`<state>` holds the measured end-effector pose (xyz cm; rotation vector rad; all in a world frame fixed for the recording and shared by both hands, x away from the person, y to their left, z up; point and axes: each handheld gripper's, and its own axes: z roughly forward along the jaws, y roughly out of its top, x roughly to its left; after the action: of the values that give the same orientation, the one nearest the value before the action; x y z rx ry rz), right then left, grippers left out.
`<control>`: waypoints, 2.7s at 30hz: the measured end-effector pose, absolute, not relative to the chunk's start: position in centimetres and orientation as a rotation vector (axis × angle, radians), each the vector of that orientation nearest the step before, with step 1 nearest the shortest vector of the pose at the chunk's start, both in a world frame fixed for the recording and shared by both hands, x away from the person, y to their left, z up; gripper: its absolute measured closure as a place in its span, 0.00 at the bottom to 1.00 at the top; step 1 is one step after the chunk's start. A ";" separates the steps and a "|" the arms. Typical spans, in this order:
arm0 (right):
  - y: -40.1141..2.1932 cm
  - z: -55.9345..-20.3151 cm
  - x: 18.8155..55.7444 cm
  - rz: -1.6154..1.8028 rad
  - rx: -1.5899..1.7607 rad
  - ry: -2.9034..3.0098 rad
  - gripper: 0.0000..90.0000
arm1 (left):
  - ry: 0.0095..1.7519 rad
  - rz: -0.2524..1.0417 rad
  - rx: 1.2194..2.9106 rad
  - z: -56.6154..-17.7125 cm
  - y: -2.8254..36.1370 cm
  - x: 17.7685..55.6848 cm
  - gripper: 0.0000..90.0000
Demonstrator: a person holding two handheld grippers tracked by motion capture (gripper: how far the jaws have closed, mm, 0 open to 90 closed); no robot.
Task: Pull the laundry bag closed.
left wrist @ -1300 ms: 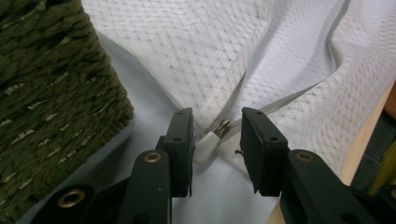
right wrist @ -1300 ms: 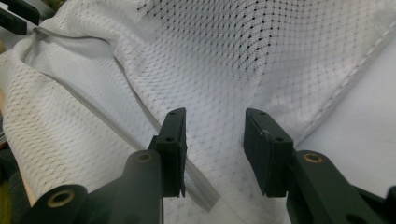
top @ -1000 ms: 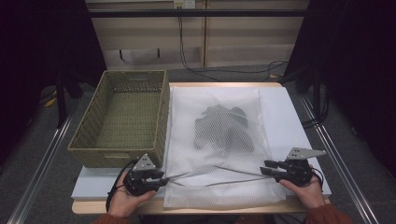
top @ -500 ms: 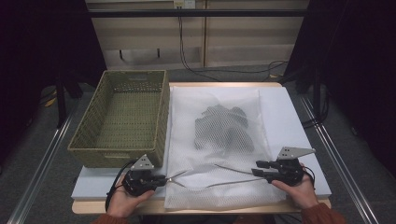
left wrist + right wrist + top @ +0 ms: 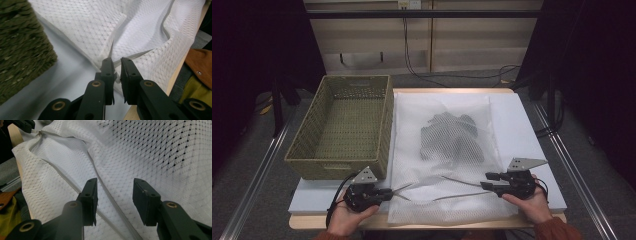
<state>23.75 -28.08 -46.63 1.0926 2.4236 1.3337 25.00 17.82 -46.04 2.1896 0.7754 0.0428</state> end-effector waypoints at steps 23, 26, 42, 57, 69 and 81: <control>-27.3 -46.6 23.9 1.343 1.051 2.447 0.59 | 0.850 0.094 2.112 -45.5 18.6 24.8 0.67; -27.0 -46.7 24.0 1.337 1.035 2.466 0.59 | 0.863 0.096 2.096 -45.4 18.9 24.8 0.69; -26.9 -46.9 24.0 1.321 1.025 2.475 0.58 | 0.791 0.022 2.207 -46.4 18.3 25.2 0.88; -27.0 -46.9 23.9 1.308 1.017 2.476 0.57 | 0.740 -0.012 2.236 -46.6 16.0 24.8 0.78; -26.3 -46.5 24.1 1.353 0.986 2.494 0.62 | 0.816 0.025 2.254 -46.9 17.9 24.6 0.71; -21.2 -45.4 25.9 1.430 0.839 2.602 0.68 | 0.743 0.079 2.319 -46.9 16.8 24.2 0.73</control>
<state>25.88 -21.15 -45.39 0.8394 2.6018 1.4297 24.23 16.76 -46.93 2.3186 0.7435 0.0790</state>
